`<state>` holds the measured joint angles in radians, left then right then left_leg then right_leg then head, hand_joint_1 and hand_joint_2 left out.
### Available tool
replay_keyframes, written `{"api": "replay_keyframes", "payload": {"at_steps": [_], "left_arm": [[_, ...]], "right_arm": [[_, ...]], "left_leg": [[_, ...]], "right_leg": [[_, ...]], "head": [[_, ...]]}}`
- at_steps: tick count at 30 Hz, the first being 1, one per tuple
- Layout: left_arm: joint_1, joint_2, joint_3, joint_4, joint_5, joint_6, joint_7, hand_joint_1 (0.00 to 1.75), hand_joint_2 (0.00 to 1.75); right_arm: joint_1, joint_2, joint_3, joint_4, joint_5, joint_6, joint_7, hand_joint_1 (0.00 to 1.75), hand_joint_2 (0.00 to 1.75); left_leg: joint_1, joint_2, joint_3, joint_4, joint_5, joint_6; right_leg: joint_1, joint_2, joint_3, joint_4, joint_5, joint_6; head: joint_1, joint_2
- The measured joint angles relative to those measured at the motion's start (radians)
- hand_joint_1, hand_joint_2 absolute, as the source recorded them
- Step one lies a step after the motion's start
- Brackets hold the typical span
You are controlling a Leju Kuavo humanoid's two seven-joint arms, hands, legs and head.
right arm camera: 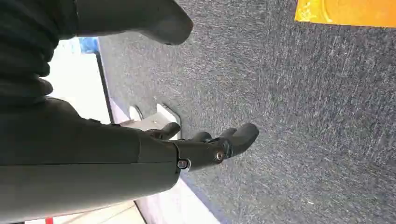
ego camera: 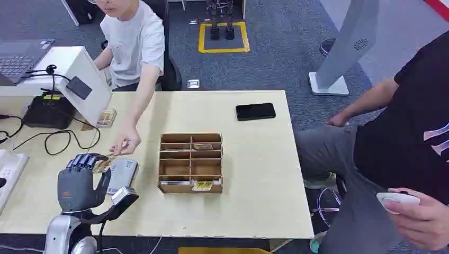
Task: Pass the card to the sensor for recognition and then transmit it.
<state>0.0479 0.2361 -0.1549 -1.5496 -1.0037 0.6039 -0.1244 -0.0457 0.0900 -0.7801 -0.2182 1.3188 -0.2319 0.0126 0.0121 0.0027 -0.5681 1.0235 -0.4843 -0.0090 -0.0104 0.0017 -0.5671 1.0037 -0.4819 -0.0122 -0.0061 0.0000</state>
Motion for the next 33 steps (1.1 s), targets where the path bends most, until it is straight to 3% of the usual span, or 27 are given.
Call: {"api": "replay_keyframes", "payload": {"at_steps": [9,17,22,27,29,31,33], "left_arm": [[-0.001,0.001,0.004,0.0,0.013,0.006,-0.002,1.75,1.75],[0.002,0.0,0.012,-0.007,0.119,0.022,-0.076,1.75,1.75],[-0.011,-0.025,0.012,-0.007,0.235,-0.126,-0.019,1.75,1.75],[-0.035,-0.053,0.011,-0.007,0.254,-0.155,0.002,1.75,1.75],[-0.048,-0.067,0.011,-0.003,0.28,-0.203,0.059,1.75,1.75],[-0.076,-0.087,0.012,0.023,0.351,-0.251,0.105,1.75,1.75],[-0.108,-0.109,0.012,0.06,0.446,-0.277,0.114,1.75,1.75]], "right_arm": [[0.0,0.0,0.0,0.0,0.001,-0.002,-0.002,0.0,1.75],[0.0,0.0,0.0,0.001,0.011,-0.011,-0.006,0.0,1.75],[0.0,0.0,0.0,0.001,0.012,-0.016,0.0,0.0,1.75],[0.001,0.0,0.0,0.001,0.014,-0.017,0.004,0.0,1.75],[0.0,0.001,0.0,0.001,0.021,-0.018,0.008,0.0,1.75],[-0.001,0.001,0.0,0.001,0.024,-0.022,0.008,0.0,1.75],[-0.003,0.002,0.0,0.001,0.03,-0.029,0.009,0.0,1.75]], "left_leg": [[0.0,0.0,0.0,0.0,0.0,0.0],[0.0,0.0,0.0,0.0,0.0,0.0],[0.0,0.0,0.0,0.0,0.0,0.0],[0.0,0.0,0.0,0.0,0.0,0.0],[0.0,0.0,0.0,0.0,0.0,0.0],[0.0,-0.001,0.0,0.0,0.0,0.0],[0.0,-0.001,0.0,0.0,0.0,0.0]], "right_leg": [[0.0,0.0,0.0,0.0,0.0,0.0],[0.0,0.0,0.0,0.0,0.0,0.0],[0.0,0.0,0.0,0.0,0.0,0.0],[0.0,0.0,0.0,0.0,0.0,0.0],[0.0,0.0,0.0,0.0,0.0,0.0],[0.0,-0.001,0.0,0.0,0.0,0.0],[0.0,-0.001,0.0,0.0,0.0,0.0]], "head": [[0.0,0.0],[0.0,0.0],[0.0,0.0],[0.0,0.0],[0.0,0.0],[0.0,0.0],[0.0,0.0]]}}
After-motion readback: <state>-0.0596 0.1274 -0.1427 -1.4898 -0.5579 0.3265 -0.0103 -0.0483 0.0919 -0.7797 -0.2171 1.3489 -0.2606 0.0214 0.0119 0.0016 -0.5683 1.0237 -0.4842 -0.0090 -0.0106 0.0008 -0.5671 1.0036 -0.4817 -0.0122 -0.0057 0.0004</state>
